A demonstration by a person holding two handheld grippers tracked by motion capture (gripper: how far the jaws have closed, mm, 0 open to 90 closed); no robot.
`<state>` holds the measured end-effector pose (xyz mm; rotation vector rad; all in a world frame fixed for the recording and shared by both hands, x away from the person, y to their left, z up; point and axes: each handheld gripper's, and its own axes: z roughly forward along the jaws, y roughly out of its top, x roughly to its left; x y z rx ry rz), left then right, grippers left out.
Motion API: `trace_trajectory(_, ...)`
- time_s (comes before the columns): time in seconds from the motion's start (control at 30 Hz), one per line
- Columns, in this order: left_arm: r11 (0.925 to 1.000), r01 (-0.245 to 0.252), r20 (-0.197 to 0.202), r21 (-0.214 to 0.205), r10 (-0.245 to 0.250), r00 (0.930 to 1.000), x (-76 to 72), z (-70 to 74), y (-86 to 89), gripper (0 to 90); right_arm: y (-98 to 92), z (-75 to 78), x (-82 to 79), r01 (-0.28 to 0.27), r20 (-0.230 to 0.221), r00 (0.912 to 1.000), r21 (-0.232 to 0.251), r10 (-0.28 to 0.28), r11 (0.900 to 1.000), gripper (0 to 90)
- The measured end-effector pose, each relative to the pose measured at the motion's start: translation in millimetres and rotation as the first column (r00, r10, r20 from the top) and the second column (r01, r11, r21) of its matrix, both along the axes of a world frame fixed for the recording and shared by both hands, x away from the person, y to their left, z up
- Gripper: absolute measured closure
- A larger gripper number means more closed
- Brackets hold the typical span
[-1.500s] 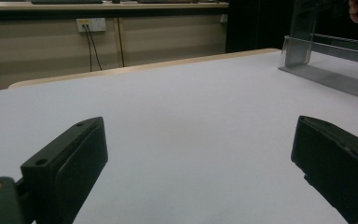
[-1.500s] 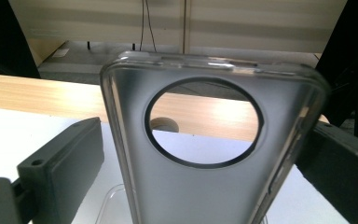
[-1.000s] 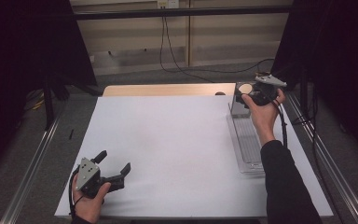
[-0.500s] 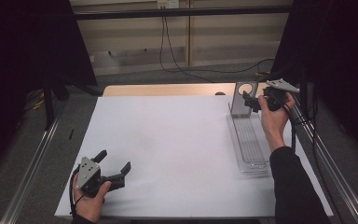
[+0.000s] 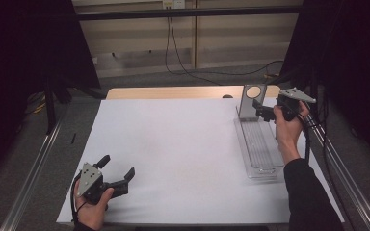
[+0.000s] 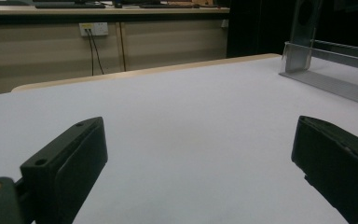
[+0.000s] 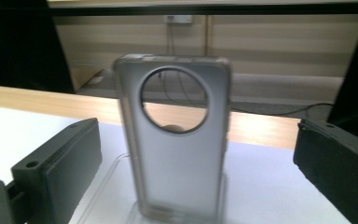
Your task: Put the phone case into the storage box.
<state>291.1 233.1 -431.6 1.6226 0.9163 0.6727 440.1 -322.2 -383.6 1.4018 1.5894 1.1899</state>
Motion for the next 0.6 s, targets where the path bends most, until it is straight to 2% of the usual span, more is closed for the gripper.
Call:
trace_trajectory(0.23,1.0000,-0.004,0.010,-0.001,0.004,0.9999,-1.6,1.6,0.6,3.4,5.0,-4.7,-11.1,-0.032,0.015,0.9994,-0.010,0.033,0.9994,0.9)
trace_trajectory(0.6,0.9998,-0.005,0.014,-0.019,0.005,0.9999,-2.4,2.5,0.6,3.4,11.8,3.0,-33.0,-0.101,0.071,0.9925,0.010,0.100,0.9949,0.5)
